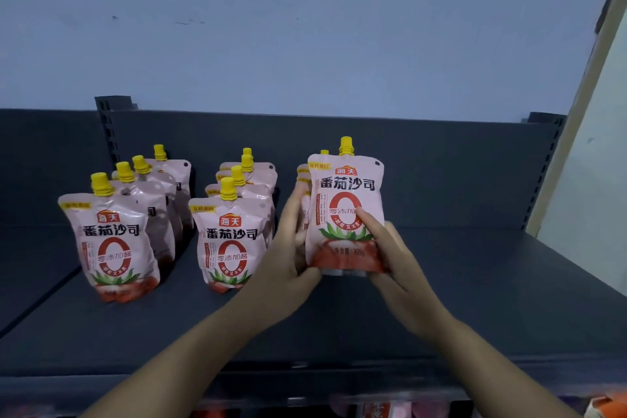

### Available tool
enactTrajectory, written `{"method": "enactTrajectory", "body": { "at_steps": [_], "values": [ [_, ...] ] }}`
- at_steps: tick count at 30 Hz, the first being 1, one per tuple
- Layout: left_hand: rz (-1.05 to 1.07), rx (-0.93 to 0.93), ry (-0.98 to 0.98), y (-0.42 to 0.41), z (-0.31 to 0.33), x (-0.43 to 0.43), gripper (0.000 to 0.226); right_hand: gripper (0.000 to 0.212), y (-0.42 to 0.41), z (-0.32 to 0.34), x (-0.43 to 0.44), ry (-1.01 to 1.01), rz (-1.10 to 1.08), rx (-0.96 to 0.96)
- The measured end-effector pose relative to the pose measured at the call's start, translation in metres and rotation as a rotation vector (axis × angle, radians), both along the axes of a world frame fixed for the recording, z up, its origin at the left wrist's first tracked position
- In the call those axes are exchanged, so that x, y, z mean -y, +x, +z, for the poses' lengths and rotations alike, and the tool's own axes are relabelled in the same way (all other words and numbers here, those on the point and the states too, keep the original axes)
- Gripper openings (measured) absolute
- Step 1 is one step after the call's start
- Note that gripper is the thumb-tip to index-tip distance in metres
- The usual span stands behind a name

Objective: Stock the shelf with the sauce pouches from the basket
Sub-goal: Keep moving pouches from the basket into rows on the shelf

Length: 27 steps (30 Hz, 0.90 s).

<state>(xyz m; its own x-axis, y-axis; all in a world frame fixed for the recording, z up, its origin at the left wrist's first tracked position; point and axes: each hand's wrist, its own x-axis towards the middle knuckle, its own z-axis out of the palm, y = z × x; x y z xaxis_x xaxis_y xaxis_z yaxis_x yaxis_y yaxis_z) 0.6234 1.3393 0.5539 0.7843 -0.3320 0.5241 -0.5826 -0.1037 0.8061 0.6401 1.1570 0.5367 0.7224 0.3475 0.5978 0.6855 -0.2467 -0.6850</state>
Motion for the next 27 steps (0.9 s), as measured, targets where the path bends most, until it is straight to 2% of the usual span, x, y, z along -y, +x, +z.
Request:
{"method": "enactTrajectory", "body": {
  "at_steps": [2,4,6,8,12,14,15,17,19,24,26,27],
  "values": [
    [-0.065,-0.186,-0.111,-0.002,0.001,0.002,0.100,0.064,-0.002,-0.001,-0.005,0.088,0.017,0.041],
    [-0.168,-0.363,-0.178,-0.002,0.003,0.003,0.078,0.062,-0.003,-0.002,-0.008,0.107,0.031,0.097],
    [-0.190,-0.463,-0.284,0.000,0.006,0.004,0.056,0.060,-0.001,-0.001,-0.009,0.033,0.025,0.138],
    [-0.092,-0.461,-0.357,0.002,0.006,0.007,0.046,0.070,0.000,-0.002,-0.006,-0.070,0.037,0.130],
    [0.027,-0.388,-0.272,0.009,0.000,0.002,0.044,0.113,0.003,-0.007,0.012,-0.353,-0.003,0.001],
    [0.018,-0.414,-0.218,0.015,-0.007,-0.003,0.043,0.117,0.003,-0.010,0.015,-0.352,-0.093,-0.062],
    [0.008,-0.428,-0.190,0.018,-0.010,-0.004,0.043,0.110,0.006,-0.011,0.014,-0.284,-0.121,-0.090],
    [0.018,-0.443,-0.105,0.024,-0.017,-0.004,0.044,0.080,0.015,-0.011,0.011,-0.145,-0.146,-0.141],
    [0.055,-0.442,-0.041,0.029,-0.024,-0.001,0.043,0.055,0.024,-0.012,0.007,-0.121,-0.206,-0.172],
    [0.437,-0.276,0.129,0.041,-0.034,0.009,0.046,0.038,0.043,-0.015,0.003,-0.115,-0.230,-0.232],
    [0.490,-0.269,0.105,0.043,-0.035,0.012,0.054,0.035,0.049,-0.016,0.003,-0.119,-0.224,-0.249],
    [0.455,-0.323,0.048,0.043,-0.035,0.013,0.062,0.033,0.051,-0.017,0.004,-0.130,-0.236,-0.253]
  ]
}}
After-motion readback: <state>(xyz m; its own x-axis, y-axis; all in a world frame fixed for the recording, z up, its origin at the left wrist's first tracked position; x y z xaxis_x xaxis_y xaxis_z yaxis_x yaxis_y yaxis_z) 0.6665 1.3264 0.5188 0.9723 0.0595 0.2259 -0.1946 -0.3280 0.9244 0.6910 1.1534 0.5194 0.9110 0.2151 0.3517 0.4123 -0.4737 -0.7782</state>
